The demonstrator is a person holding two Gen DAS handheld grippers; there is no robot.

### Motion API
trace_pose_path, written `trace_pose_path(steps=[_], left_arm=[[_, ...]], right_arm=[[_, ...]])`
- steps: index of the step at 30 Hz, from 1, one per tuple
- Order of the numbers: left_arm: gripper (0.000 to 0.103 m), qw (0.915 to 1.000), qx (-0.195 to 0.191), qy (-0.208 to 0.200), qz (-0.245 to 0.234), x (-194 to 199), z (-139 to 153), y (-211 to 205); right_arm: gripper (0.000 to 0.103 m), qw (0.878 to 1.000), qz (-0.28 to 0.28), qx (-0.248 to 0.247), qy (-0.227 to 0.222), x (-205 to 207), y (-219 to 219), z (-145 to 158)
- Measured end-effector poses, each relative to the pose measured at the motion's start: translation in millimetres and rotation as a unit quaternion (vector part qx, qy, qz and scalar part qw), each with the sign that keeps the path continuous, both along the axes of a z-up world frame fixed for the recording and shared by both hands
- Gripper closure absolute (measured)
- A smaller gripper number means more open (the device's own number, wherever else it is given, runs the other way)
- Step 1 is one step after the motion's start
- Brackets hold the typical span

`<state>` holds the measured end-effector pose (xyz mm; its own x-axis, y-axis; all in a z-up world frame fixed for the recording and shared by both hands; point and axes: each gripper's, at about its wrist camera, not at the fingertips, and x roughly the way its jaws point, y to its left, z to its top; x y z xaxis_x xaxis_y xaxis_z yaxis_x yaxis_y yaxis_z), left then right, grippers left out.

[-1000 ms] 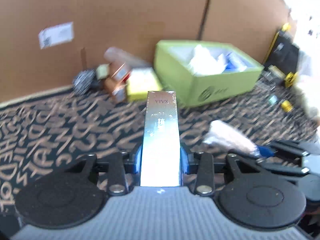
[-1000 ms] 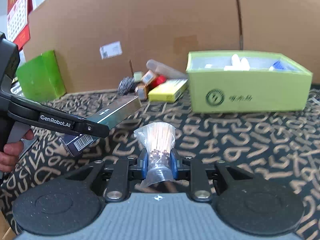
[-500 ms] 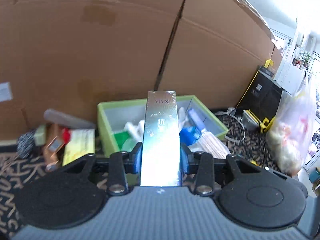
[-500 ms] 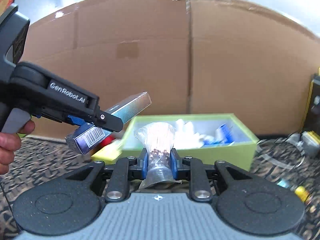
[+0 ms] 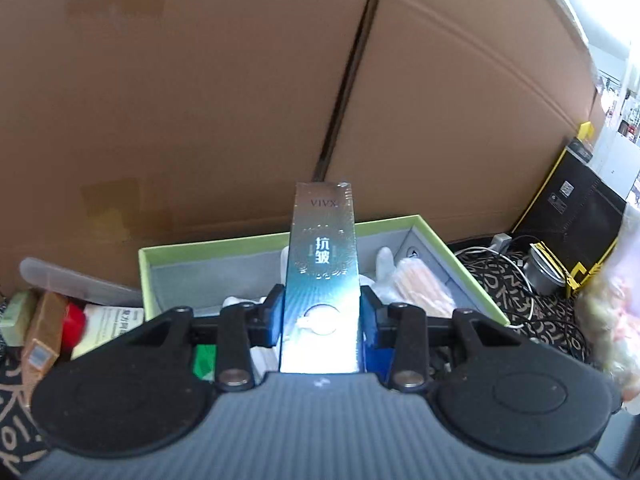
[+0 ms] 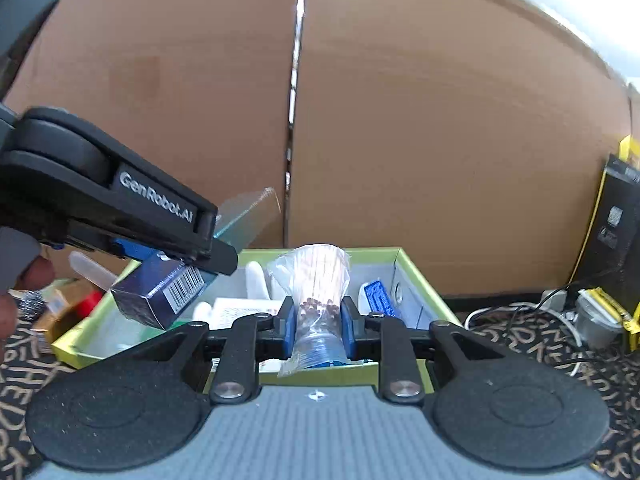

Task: Organize objects
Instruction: 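Carry the silver box and swab bag into the lime-green box and open both tools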

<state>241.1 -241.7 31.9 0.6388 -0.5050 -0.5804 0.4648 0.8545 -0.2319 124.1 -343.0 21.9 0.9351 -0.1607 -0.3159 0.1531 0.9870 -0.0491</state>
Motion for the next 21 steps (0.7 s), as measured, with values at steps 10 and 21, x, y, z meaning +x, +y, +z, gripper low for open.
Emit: trace_pose_path(steps=[10,21], left_arm=[[0.016,0.9988,-0.002,-0.046,0.014,2.3,-15.0,-2.9],[0.0,0.9975,-0.006,-0.07,0.012,-31.4,3.7,28.3]], right_arm=[[0.036,0.999,0.037,-0.015,0.013,34.4,-0.1,-25.6],[0.02,1.0,0.012,-0.01,0.005,13.4,-3.7,-24.7]])
